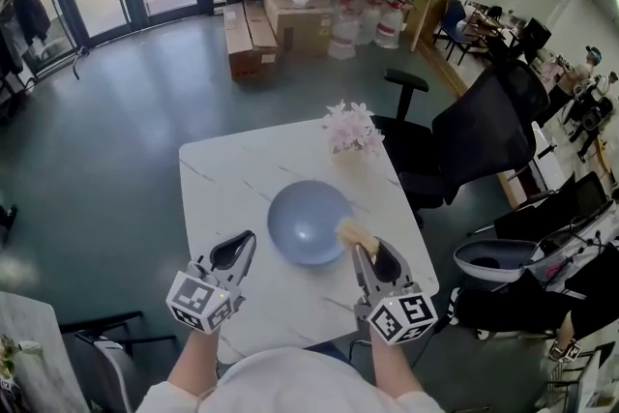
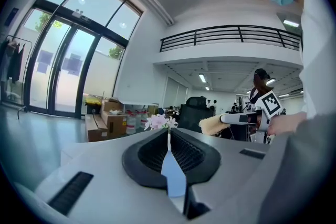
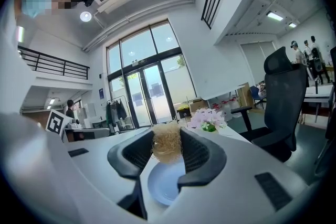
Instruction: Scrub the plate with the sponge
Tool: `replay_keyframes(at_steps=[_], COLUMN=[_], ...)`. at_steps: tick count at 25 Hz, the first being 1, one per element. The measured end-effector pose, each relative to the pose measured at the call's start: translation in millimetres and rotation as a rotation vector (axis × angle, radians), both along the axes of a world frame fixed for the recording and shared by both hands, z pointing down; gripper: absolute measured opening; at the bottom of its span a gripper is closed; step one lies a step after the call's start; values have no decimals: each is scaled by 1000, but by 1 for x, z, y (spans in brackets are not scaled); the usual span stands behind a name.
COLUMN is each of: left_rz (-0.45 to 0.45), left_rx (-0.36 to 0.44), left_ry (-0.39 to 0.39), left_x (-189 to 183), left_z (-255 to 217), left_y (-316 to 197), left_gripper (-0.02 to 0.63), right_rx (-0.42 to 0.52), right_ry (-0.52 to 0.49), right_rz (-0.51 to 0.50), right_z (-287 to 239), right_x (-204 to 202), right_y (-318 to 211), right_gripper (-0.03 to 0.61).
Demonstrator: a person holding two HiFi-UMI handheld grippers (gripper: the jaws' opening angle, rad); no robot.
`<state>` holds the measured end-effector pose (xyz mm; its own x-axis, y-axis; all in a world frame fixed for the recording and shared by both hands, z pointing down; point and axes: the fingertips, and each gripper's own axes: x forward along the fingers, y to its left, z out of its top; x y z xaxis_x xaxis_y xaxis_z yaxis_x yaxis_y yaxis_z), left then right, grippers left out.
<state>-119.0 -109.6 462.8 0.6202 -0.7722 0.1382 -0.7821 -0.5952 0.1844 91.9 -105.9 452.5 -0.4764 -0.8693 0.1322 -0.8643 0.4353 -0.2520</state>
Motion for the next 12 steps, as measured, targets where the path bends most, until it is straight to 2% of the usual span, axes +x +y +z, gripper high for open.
replay_keyframes(at_steps=[12], left_rz=[-12], left_rx=[-53], left_ry=[-22], left_x=[23], left_z=[25], left_y=[-41], left_gripper=[40], right_rx=[-53], right_ry=[8], right_rz=[-34], right_z=[19], right_x=[13], right_y=[-33], right_gripper=[150])
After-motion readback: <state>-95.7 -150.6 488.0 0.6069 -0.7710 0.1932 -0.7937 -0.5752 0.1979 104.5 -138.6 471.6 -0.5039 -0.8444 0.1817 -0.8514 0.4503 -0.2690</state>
